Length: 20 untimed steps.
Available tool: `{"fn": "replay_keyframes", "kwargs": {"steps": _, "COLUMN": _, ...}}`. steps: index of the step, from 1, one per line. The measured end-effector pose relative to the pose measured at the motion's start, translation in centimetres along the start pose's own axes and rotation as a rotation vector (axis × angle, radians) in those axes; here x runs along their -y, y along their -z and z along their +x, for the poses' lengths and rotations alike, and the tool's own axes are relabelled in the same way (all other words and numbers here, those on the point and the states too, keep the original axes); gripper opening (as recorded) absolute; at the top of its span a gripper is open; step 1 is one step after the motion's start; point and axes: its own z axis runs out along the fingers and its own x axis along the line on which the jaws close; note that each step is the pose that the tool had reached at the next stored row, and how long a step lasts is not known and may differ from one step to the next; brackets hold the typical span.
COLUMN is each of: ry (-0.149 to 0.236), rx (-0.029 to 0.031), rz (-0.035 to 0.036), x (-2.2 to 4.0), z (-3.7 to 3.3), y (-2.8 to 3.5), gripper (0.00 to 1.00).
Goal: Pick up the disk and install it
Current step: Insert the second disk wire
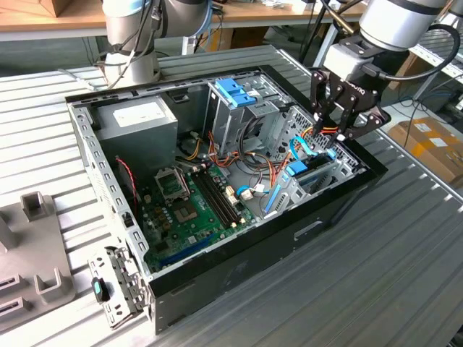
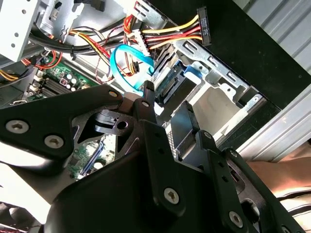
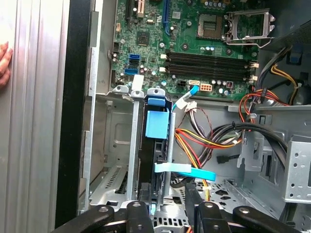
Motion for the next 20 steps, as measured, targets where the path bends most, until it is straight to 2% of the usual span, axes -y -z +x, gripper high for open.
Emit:
{"fn": "replay_keyframes", "kwargs": {"steps": 17, "ry": 0.021, "rx": 0.0004, "rz": -0.0001, "x": 1.29, "z": -1.02, "y": -0.03, "gripper": 0.42}}
{"fn": "replay_keyframes", "kwargs": {"steps": 20, "ry": 0.023, "rx": 0.0004, "rz": -0.0001, "x": 1.34, "z": -1.06, "y": -0.03, "gripper": 0.42}}
